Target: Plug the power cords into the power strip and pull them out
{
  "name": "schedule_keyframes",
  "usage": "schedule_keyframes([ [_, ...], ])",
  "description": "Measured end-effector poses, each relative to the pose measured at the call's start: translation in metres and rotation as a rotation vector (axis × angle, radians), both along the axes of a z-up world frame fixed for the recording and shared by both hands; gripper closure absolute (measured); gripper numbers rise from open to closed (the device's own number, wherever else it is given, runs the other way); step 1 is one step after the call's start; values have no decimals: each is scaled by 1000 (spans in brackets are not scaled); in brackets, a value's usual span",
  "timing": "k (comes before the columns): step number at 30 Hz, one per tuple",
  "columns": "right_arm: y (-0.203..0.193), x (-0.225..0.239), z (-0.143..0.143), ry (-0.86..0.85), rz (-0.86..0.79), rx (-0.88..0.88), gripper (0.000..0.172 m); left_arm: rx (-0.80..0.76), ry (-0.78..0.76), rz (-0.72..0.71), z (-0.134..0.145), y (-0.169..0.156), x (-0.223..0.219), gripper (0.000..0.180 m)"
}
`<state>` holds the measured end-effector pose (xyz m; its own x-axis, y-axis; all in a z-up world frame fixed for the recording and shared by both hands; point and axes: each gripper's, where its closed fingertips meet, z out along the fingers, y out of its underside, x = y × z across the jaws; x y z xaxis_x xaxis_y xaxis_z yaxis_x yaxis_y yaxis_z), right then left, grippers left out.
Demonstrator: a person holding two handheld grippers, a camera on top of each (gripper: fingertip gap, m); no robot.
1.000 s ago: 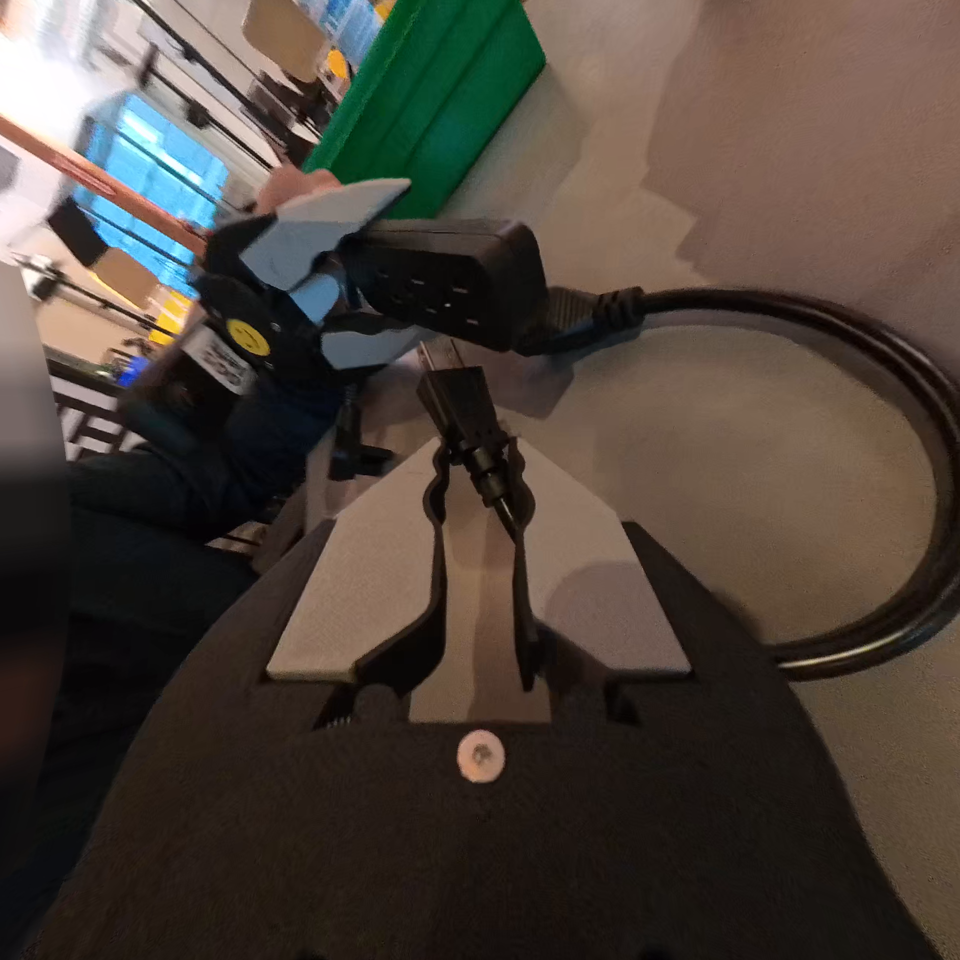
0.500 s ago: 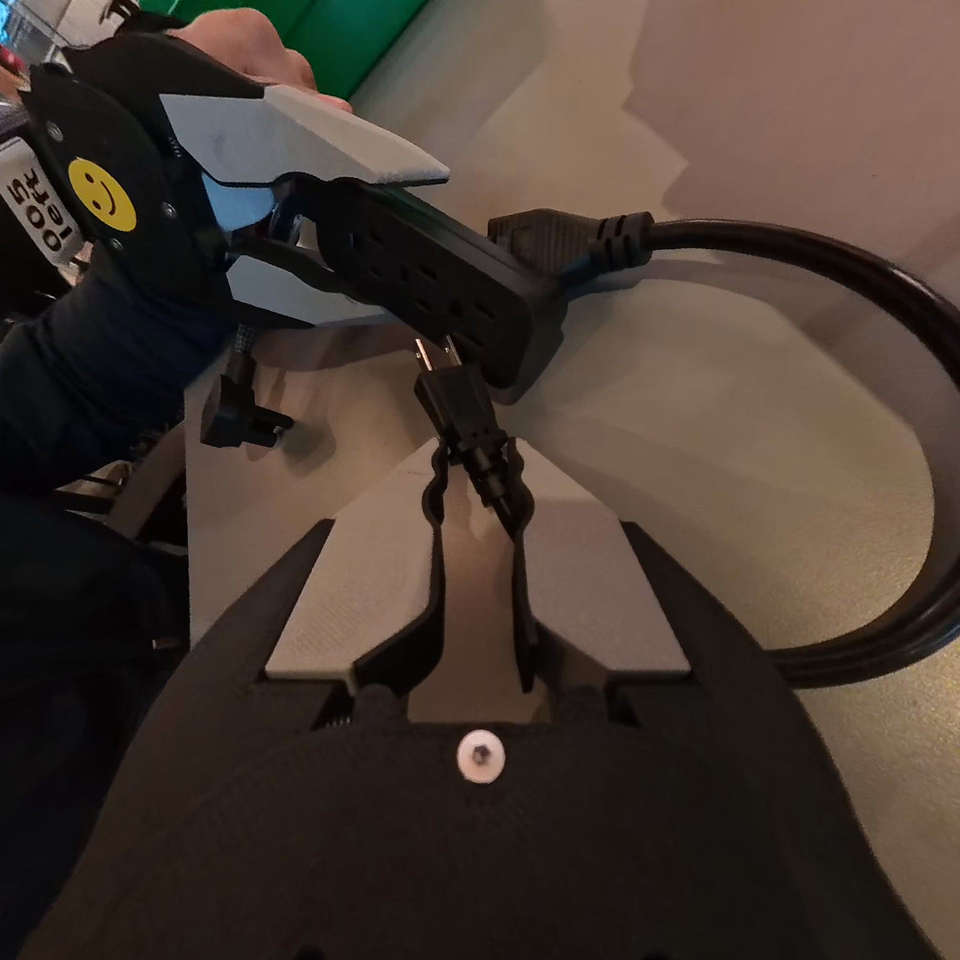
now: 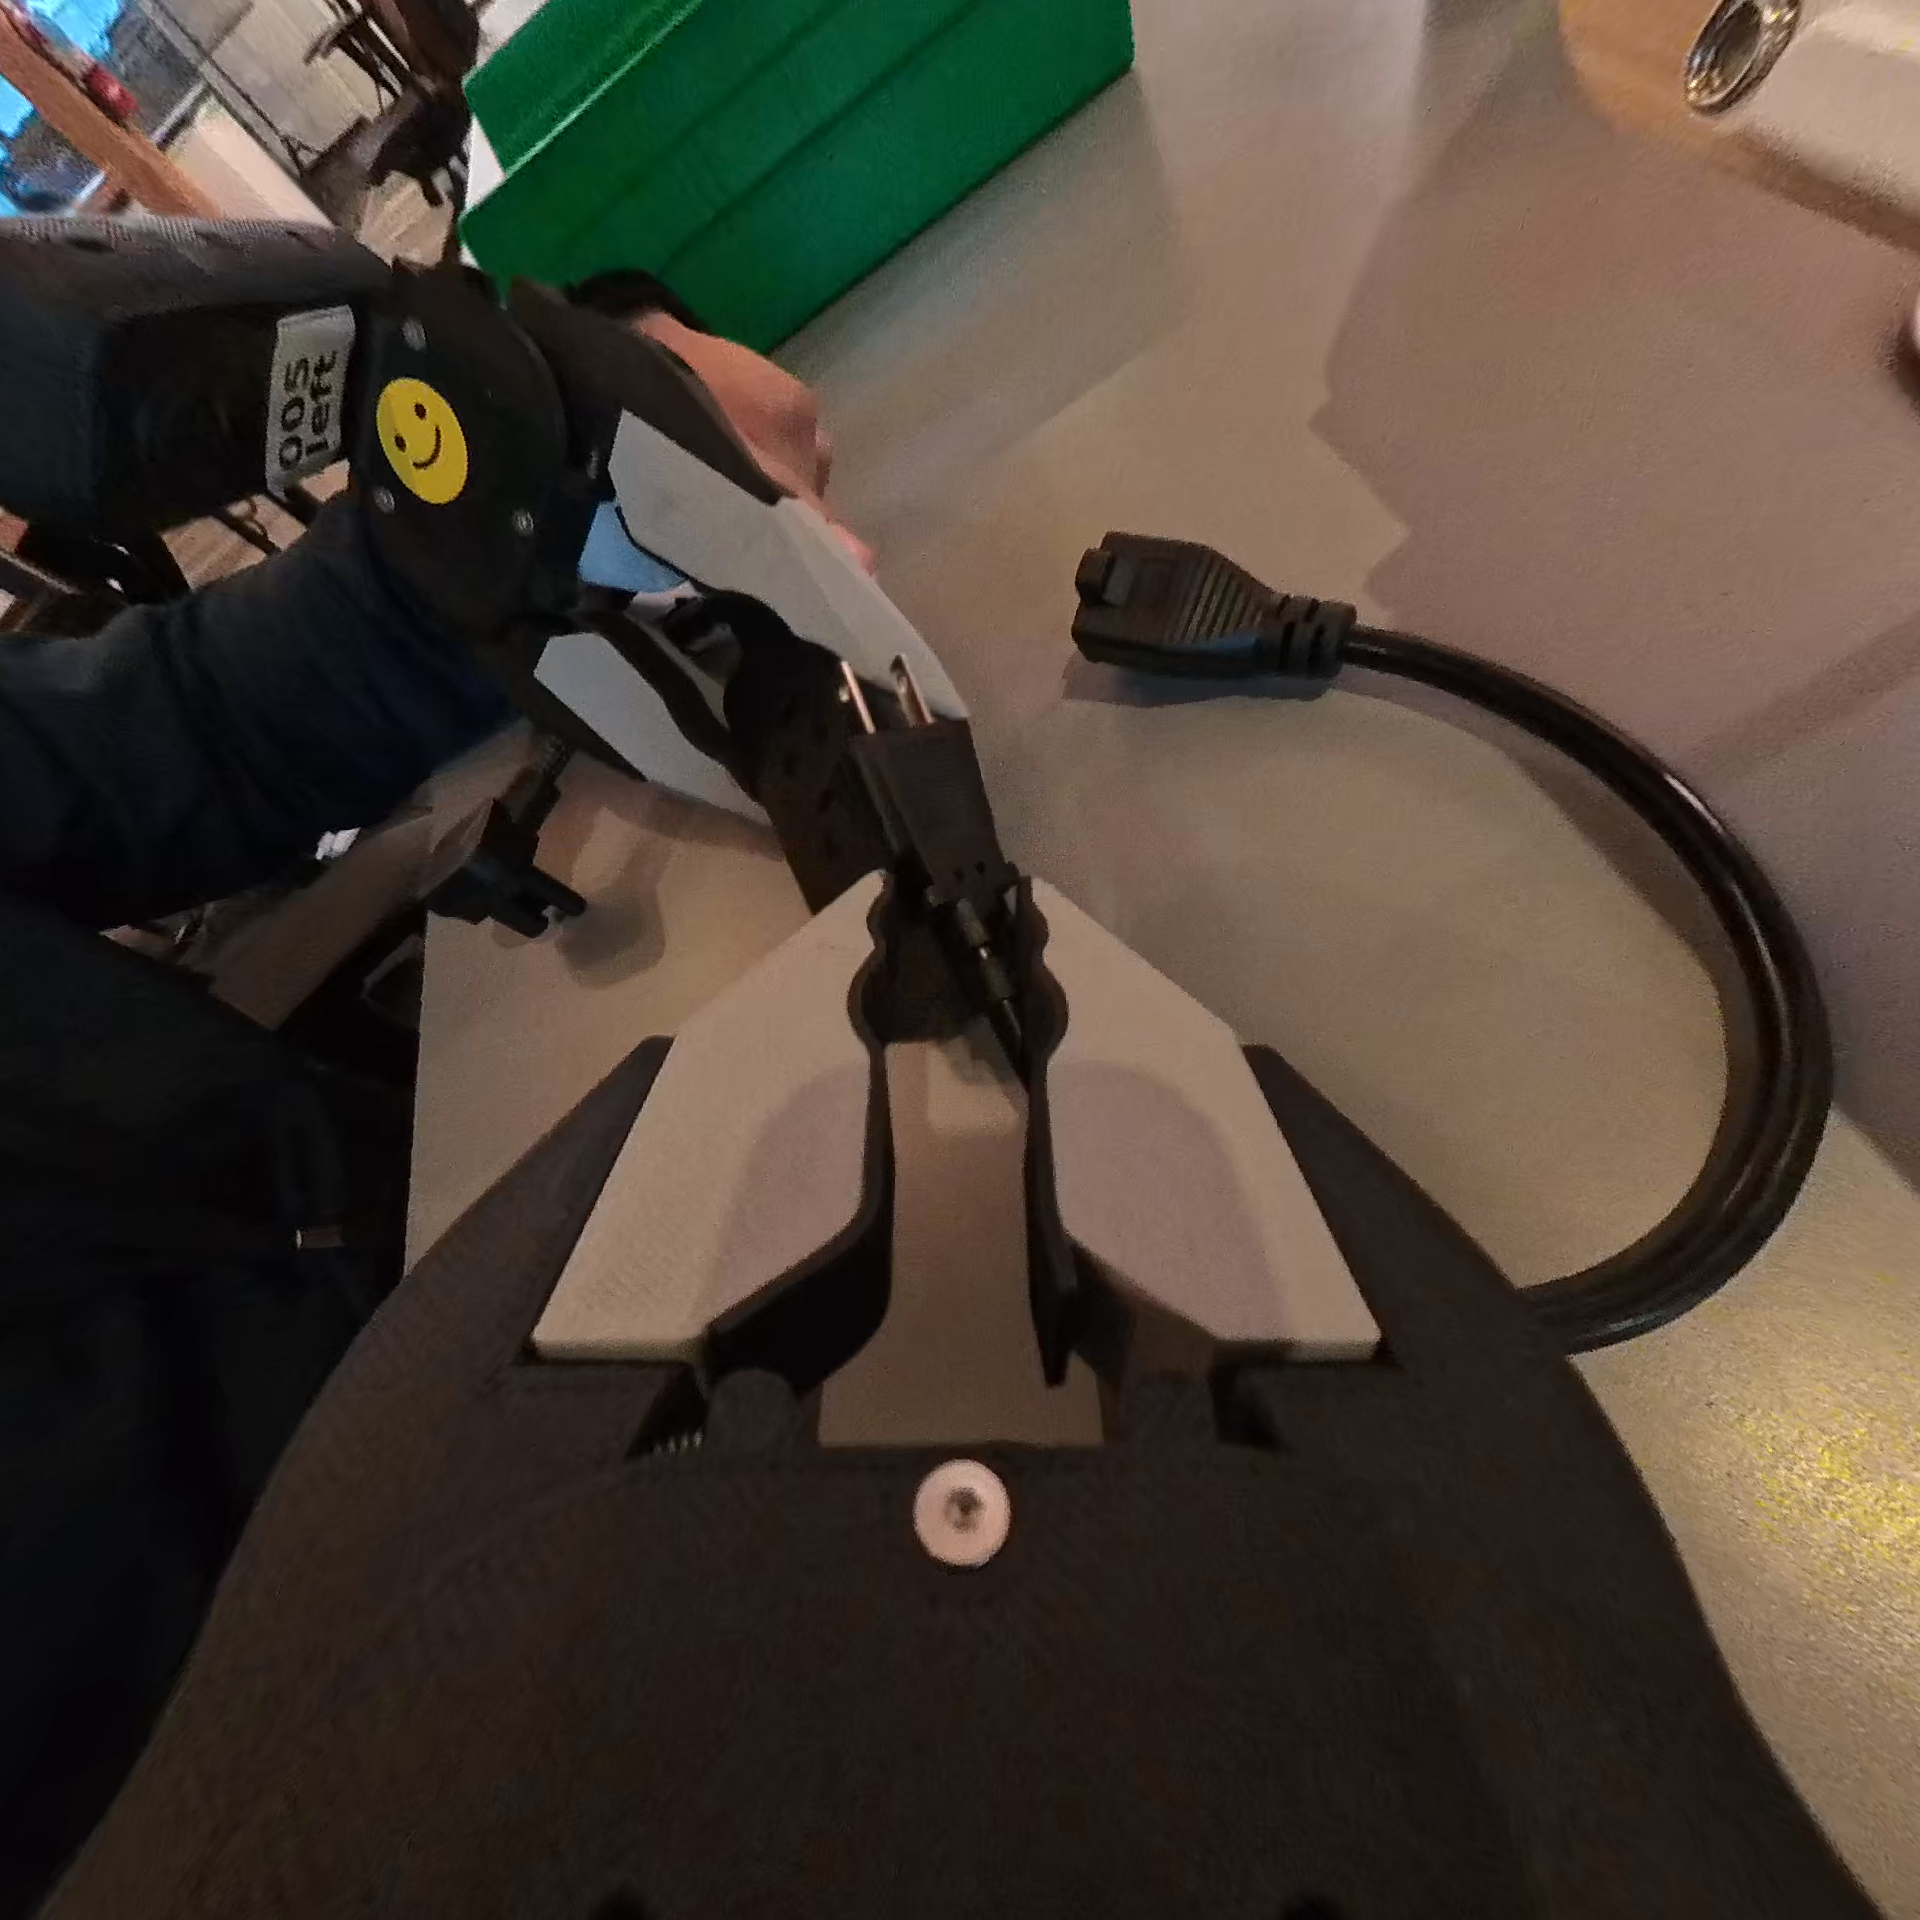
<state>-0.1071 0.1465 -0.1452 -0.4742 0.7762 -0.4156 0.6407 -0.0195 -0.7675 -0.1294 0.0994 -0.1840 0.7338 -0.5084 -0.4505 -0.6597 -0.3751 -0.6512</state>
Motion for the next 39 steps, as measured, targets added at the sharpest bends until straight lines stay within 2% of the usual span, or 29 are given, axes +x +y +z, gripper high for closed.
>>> schedule_keyframes([
  [5,0,-3,2,29,-16,19,153,32,19,-14,1,5,6,134],
  [14,2,-5,5,48,-35,19,153,-54,-152,-19,-3,-1,19,134],
  [16,3,-5,6,51,-36,20,153,-27,-168,1,3,2,16,124],
  [20,3,-4,8,43,-43,2,153,114,-176,30,37,3,4,125],
  [23,1,-4,8,19,-37,-33,153,284,-11,36,58,6,-3,133],
  [29,-6,-2,1,-76,-36,-120,153,451,489,-10,62,18,14,128],
  [35,-17,6,13,-141,11,-311,153,488,766,-12,60,24,8,131],
  [39,-27,10,14,-179,46,-358,153,536,884,-34,64,27,13,155],
])
